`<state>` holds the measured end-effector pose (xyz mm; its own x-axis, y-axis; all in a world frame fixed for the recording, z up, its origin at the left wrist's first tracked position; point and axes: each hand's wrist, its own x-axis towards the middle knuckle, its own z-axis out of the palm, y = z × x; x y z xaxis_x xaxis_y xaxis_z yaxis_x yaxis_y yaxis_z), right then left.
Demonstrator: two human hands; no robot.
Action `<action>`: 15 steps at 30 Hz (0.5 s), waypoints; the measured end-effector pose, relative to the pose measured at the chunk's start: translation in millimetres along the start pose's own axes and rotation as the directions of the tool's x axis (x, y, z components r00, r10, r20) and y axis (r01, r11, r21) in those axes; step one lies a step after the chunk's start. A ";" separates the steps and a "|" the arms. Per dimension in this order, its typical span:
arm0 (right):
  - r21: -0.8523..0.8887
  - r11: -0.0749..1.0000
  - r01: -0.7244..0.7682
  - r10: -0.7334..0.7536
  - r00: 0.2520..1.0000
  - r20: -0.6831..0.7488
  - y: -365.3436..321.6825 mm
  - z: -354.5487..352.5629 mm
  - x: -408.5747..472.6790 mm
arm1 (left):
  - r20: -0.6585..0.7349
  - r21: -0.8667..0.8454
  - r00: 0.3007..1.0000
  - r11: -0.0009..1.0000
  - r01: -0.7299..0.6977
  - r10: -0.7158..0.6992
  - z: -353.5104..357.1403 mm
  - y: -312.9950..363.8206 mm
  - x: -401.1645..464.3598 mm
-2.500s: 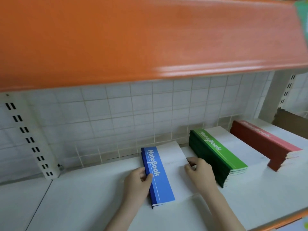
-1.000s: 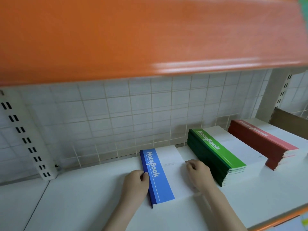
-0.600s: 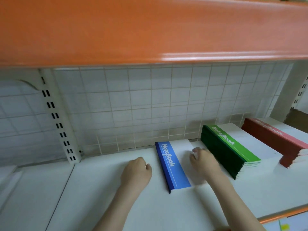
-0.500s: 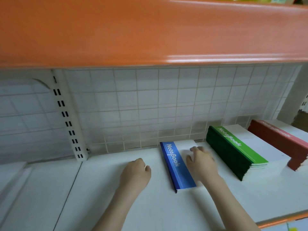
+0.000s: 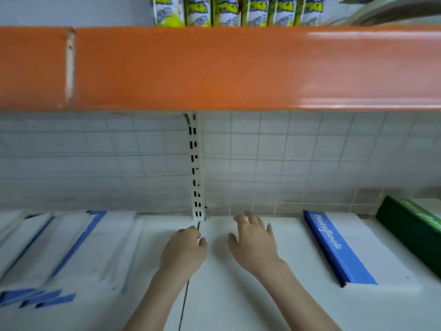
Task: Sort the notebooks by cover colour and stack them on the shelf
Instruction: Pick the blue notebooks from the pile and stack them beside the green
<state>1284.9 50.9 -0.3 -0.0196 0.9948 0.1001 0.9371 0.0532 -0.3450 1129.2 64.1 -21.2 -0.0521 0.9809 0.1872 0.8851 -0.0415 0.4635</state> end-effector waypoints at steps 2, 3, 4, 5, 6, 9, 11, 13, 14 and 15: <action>0.021 0.999 0.034 -0.035 0.999 0.033 -32.8 11.0 0.2 | -0.015 0.005 1.000 1.000 0.025 -0.025 -15.7 -26.6 0.0; 0.030 0.999 0.044 -0.045 0.998 0.043 -47.9 16.5 0.4 | -0.021 0.012 0.999 0.999 0.034 -0.034 -23.5 -39.7 -0.3; 0.035 0.998 0.051 -0.053 0.997 0.050 -62.0 22.0 0.6 | -0.027 0.025 0.999 0.999 0.042 -0.041 -31.3 -52.6 -1.1; 0.040 0.998 0.057 -0.060 0.997 0.057 -75.8 27.7 0.6 | -0.033 0.036 0.998 0.998 0.047 -0.046 -39.1 -65.6 -1.6; 0.045 0.997 0.062 -0.065 0.996 0.065 -89.1 33.5 0.2 | -0.034 0.039 0.998 0.998 0.050 -0.049 -46.8 -78.5 -2.5; 0.060 0.996 0.066 -0.072 0.992 0.105 -127.8 52.3 -2.8 | -0.030 0.035 0.998 0.998 0.060 -0.059 -68.2 -115.3 -3.6; 0.052 0.996 0.069 -0.075 0.987 0.139 -153.3 65.3 -5.9 | -0.016 0.020 0.997 0.997 0.075 -0.075 -81.7 -137.6 -5.0; 0.046 0.997 0.067 -0.074 0.983 0.165 -178.1 77.0 -8.2 | 0.008 0.004 0.996 0.996 0.090 -0.090 -92.3 -158.3 -7.4; 0.045 0.997 0.064 -0.071 0.982 0.175 -189.9 82.0 -8.8 | 0.018 -0.007 0.995 0.996 0.094 -0.093 -97.2 -167.9 -8.6; 0.046 0.997 0.060 -0.068 0.981 0.181 -202.0 86.9 -9.1 | 0.026 -0.016 0.995 0.995 0.096 -0.096 -102.1 -177.8 -9.7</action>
<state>1065.5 38.7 -12.6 -0.1457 0.9882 -0.0473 0.9171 0.1170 -0.3811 925.1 42.6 -17.0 -0.1245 0.9850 0.1194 0.8684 0.0499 0.4933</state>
